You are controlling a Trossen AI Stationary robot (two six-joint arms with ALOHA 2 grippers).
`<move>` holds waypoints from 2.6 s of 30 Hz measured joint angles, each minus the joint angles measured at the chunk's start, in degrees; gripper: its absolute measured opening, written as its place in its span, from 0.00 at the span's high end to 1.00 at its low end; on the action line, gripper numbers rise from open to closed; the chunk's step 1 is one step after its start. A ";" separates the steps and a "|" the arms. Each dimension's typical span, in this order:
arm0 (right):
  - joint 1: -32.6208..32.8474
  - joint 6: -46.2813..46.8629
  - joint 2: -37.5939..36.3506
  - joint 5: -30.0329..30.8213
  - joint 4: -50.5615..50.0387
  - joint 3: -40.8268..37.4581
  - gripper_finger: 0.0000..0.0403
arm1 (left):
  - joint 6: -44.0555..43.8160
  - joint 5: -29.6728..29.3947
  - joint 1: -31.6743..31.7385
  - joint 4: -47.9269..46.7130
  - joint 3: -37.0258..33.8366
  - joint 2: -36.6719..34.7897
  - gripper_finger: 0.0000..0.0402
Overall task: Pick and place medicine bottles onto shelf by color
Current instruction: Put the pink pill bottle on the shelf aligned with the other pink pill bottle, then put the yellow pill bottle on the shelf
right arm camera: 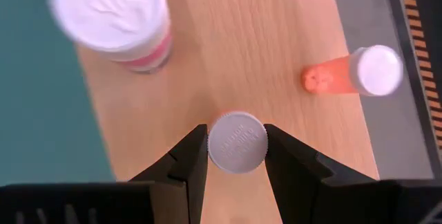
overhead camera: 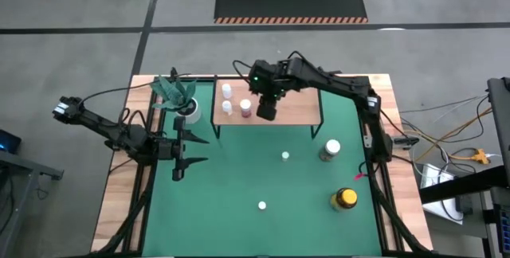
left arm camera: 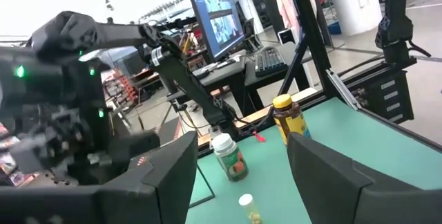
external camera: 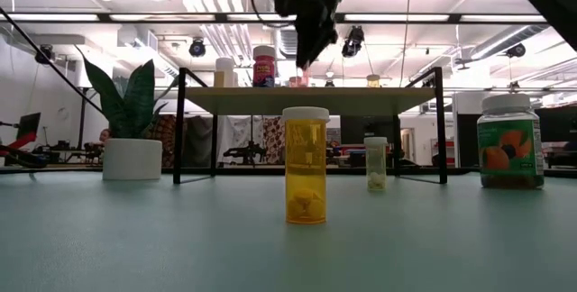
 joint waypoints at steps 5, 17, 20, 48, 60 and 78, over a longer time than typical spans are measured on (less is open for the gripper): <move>-1.67 -1.38 1.39 -0.02 0.15 0.11 0.70 | 0.01 0.00 0.00 0.03 0.00 0.03 0.49; -2.70 -1.17 0.85 -4.45 2.39 0.09 0.70 | 1.06 0.02 0.00 0.14 0.00 -0.28 0.49; -2.68 -0.93 0.85 -4.57 3.00 0.04 0.70 | 1.06 0.02 0.00 0.10 0.00 -0.23 0.49; -3.05 0.31 0.98 -4.03 3.42 -0.79 0.64 | 1.06 0.04 0.01 0.10 0.00 -0.32 0.49; -3.05 0.86 0.50 -3.98 3.58 0.26 0.64 | 1.08 0.04 0.02 0.10 0.00 -0.26 0.49; 6.80 6.85 -5.63 -6.67 -7.17 5.17 0.69 | 1.05 0.28 0.00 6.69 0.04 2.49 0.49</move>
